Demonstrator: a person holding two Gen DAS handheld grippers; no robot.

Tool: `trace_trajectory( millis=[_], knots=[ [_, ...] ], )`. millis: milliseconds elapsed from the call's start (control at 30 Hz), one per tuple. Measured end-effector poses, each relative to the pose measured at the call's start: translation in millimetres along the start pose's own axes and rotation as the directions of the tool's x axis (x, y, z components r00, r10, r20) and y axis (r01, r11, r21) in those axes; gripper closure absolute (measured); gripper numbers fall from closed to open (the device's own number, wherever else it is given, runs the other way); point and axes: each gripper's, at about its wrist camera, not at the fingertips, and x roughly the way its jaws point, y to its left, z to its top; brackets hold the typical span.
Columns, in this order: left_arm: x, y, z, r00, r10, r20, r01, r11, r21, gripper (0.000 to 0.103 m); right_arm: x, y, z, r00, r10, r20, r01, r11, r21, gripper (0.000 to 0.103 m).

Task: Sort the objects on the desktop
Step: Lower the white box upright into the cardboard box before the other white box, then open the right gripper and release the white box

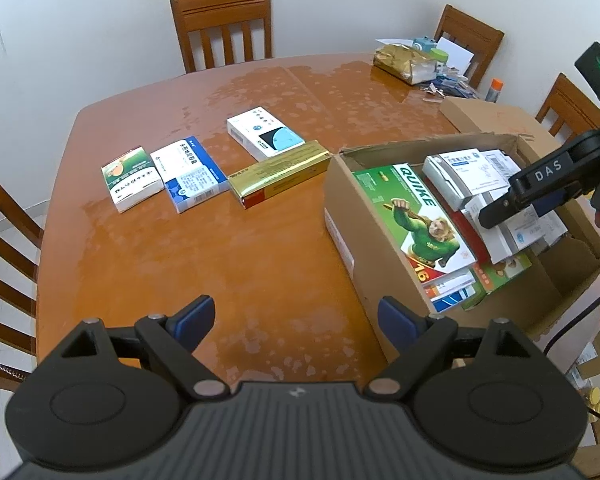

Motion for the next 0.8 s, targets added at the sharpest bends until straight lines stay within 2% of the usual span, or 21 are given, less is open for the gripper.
trace_trajectory(
  millis=[800],
  knots=[
    [2.0,2.4,0.5,1.0,-0.003,-0.002,0.003,1.0,-0.007,0.014,13.2,1.5,9.5,0.999,-0.03,-0.027,0.03,0.999,0.011,0.012]
  ],
)
